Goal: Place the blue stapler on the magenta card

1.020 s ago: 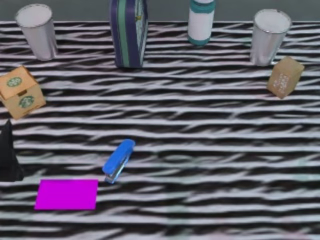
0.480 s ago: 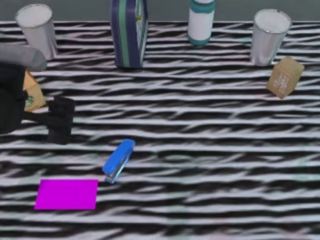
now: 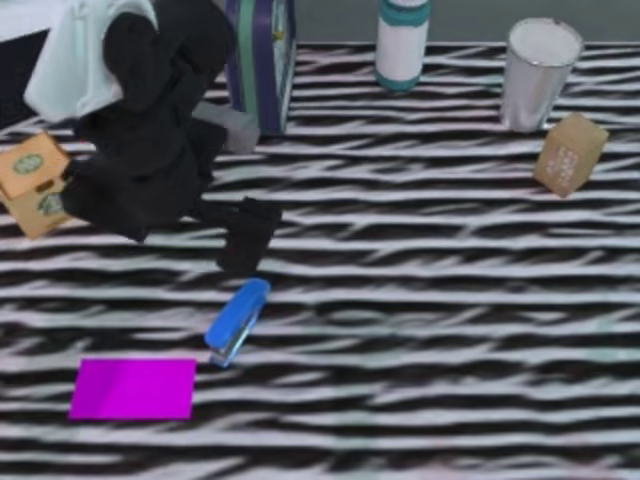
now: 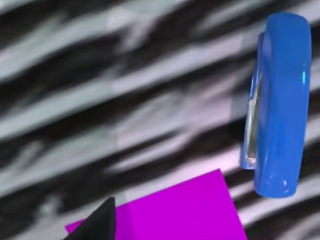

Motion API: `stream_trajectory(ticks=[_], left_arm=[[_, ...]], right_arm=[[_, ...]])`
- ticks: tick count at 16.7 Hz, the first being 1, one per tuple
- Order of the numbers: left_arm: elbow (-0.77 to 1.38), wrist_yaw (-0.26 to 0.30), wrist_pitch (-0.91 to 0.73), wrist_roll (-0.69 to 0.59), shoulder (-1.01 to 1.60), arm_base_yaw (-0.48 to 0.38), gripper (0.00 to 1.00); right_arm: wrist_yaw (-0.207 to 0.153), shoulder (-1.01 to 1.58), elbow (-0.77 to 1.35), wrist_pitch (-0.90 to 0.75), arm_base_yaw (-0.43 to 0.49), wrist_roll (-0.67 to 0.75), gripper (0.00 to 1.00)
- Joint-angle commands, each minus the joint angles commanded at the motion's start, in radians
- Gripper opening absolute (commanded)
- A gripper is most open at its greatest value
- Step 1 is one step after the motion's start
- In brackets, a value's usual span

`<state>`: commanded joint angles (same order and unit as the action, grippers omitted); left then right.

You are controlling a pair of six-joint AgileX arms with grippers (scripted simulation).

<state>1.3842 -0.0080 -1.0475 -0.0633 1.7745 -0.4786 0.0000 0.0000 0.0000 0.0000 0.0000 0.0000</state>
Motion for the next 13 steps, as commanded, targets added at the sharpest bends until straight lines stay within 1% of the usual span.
stream_trajectory(ticks=[3, 5, 13], left_arm=[[0.125, 0.002, -0.083, -0.007, 0.147, -0.040, 1.00], [0.171, 0.003, -0.111, -0.009, 0.198, -0.054, 1.00], [0.166, 0.003, -0.100, -0.008, 0.213, -0.054, 1.00]], right_arm=[[0.000, 0.000, 0.000, 0.000, 0.000, 0.000, 1.00], [0.000, 0.000, 0.000, 0.000, 0.000, 0.000, 1.00], [0.000, 0.000, 0.000, 0.000, 0.000, 0.000, 1.00]])
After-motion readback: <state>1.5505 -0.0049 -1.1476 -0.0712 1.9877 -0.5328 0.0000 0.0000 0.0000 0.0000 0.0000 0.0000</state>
